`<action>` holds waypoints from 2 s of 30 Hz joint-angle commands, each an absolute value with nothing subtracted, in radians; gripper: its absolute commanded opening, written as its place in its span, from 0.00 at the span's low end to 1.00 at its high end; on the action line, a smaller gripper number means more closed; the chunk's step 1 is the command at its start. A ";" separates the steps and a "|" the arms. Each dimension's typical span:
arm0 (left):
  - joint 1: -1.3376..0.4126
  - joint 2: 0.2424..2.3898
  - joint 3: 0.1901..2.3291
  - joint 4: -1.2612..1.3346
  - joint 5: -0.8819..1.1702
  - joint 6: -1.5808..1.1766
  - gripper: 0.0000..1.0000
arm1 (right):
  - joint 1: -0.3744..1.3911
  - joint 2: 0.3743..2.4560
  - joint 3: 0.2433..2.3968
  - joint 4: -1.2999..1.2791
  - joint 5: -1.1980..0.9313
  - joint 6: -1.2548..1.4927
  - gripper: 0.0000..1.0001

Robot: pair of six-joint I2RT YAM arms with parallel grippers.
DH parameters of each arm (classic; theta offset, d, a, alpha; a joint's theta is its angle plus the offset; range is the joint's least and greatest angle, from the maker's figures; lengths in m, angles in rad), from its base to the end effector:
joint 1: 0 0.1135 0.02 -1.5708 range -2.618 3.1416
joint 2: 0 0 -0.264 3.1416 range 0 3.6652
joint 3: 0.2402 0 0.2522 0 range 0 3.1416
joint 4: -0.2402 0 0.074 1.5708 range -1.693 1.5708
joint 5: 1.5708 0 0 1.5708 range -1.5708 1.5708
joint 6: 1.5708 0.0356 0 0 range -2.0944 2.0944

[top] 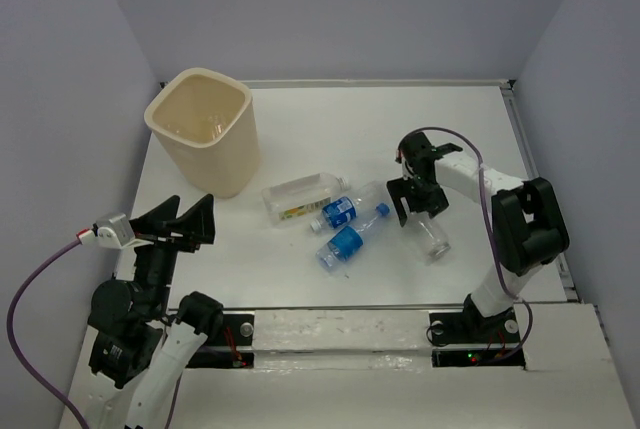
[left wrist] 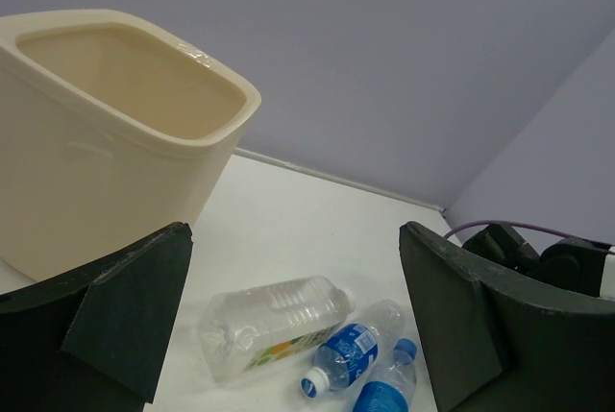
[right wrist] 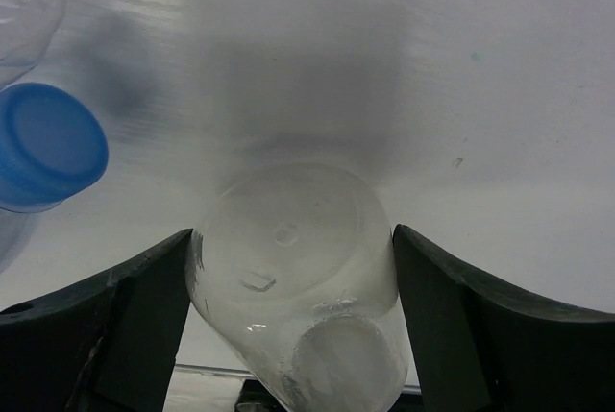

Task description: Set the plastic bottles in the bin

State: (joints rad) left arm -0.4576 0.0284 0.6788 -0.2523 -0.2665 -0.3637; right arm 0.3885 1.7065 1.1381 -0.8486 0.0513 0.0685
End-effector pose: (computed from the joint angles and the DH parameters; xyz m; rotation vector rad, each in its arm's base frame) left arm 0.0172 0.0020 0.3591 -0.1828 1.1922 -0.5652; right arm 0.2887 0.1162 0.1855 -0.4690 2.9430 -0.0225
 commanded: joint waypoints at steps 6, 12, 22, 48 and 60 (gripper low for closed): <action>-0.460 0.032 0.686 -0.224 -0.276 -0.347 0.99 | 0.345 1.692 1.118 -0.785 0.095 0.127 0.57; -0.462 0.037 0.684 -0.224 -0.275 -0.348 0.99 | 0.345 1.608 1.161 -0.816 0.222 0.190 0.41; -0.457 0.051 0.684 -0.221 -0.284 -0.350 0.99 | 0.541 1.309 1.425 -0.818 0.158 0.229 0.40; -0.449 0.077 0.689 -0.239 -0.327 -0.373 0.99 | 0.920 2.440 2.638 0.314 -0.041 0.238 0.44; -0.449 0.094 0.687 -0.238 -0.322 -0.374 0.99 | 0.920 2.454 2.517 0.400 -0.031 0.262 0.90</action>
State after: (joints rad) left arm -0.4561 0.0620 0.6788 -0.2741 -0.3225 -0.3759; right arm 0.9131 2.4969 2.5141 0.3031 -0.0273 0.2558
